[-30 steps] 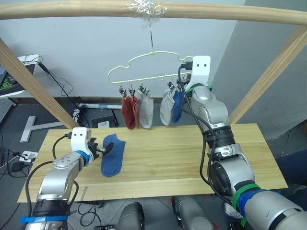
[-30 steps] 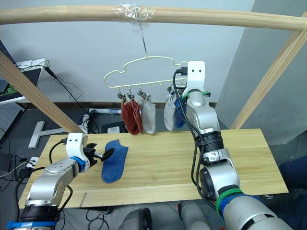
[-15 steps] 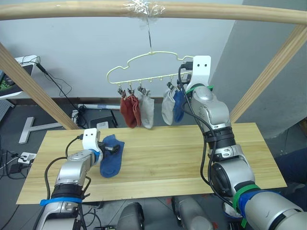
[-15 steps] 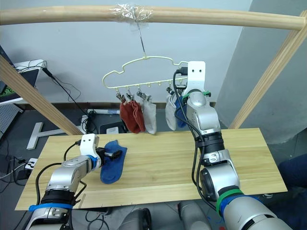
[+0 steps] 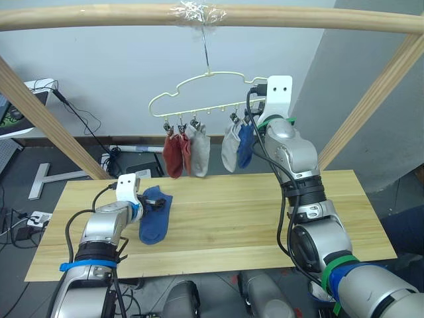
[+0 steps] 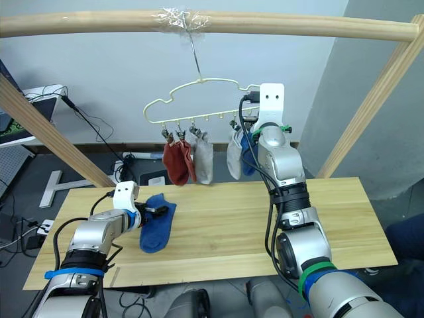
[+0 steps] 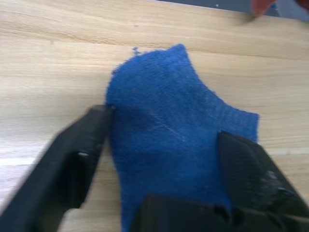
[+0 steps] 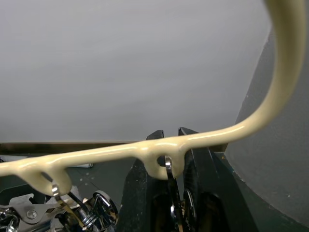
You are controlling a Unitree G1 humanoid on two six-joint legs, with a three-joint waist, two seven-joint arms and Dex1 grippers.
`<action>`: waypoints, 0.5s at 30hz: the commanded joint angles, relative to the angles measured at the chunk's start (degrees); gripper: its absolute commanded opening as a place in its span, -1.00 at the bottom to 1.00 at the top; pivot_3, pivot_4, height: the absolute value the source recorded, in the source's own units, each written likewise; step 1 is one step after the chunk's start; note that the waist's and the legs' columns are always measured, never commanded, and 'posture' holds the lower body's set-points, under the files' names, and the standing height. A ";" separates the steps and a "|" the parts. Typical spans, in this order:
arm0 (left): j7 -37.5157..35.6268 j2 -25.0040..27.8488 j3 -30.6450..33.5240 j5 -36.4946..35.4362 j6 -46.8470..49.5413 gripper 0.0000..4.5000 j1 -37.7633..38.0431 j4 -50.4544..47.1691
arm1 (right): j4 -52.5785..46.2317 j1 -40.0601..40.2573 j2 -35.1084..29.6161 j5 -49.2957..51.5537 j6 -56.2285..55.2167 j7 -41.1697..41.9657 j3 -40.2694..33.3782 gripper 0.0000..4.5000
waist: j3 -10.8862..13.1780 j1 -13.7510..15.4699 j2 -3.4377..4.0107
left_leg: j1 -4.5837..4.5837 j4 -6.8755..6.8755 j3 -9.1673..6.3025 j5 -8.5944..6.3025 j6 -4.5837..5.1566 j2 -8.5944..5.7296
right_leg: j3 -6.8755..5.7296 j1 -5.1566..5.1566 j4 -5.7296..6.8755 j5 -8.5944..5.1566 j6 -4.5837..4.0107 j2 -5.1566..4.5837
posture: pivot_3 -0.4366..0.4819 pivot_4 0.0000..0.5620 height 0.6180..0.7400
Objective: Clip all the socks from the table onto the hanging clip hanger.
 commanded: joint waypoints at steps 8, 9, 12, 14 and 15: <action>-1.72 -0.87 -1.63 1.30 1.03 -0.69 2.69 1.60 | -3.11 -0.38 -0.05 -0.73 -0.31 -0.38 0.00 -0.98 | -0.01 0.02 0.00 | 0.00 0.00 0.01 0.00 0.00 -0.01 | 0.01 0.00 -0.01 0.00 0.00 -0.02 | -0.53 -0.28 1.00; -1.88 -0.87 -1.68 1.33 0.92 -0.80 2.78 1.45 | -3.10 -0.36 -0.02 -0.72 -0.32 -0.39 0.00 -0.98 | -0.01 0.02 0.01 | 0.00 0.00 0.01 0.00 0.00 -0.01 | 0.01 0.00 -0.01 0.00 0.00 -0.02 | -0.53 -0.28 1.00; -2.95 -1.05 -1.91 1.19 0.00 -0.99 3.25 0.42 | -3.09 -0.29 0.04 -0.72 -0.34 -0.40 0.03 -0.98 | -0.01 0.02 0.01 | 0.00 0.00 0.01 0.00 0.00 -0.01 | 0.01 0.00 -0.01 0.00 0.00 -0.02 | -0.53 -0.29 1.00; -3.93 -1.18 -2.06 0.85 -0.64 -0.99 3.66 -0.81 | -3.04 -0.30 0.06 -0.72 -0.37 -0.42 0.03 -0.98 | -0.01 0.04 0.01 | 0.00 0.00 0.02 0.00 0.00 -0.01 | 0.01 0.00 -0.01 0.00 0.00 -0.02 | -0.53 -0.29 1.00; -4.63 -1.20 -2.12 0.62 -1.23 -0.99 3.99 -1.87 | -3.10 -0.27 0.07 -0.73 -0.34 -0.42 0.05 -0.98 | -0.01 0.04 0.01 | -0.01 -0.01 0.02 0.00 0.00 -0.01 | 0.01 0.00 -0.02 0.00 0.00 -0.03 | -0.53 -0.29 1.00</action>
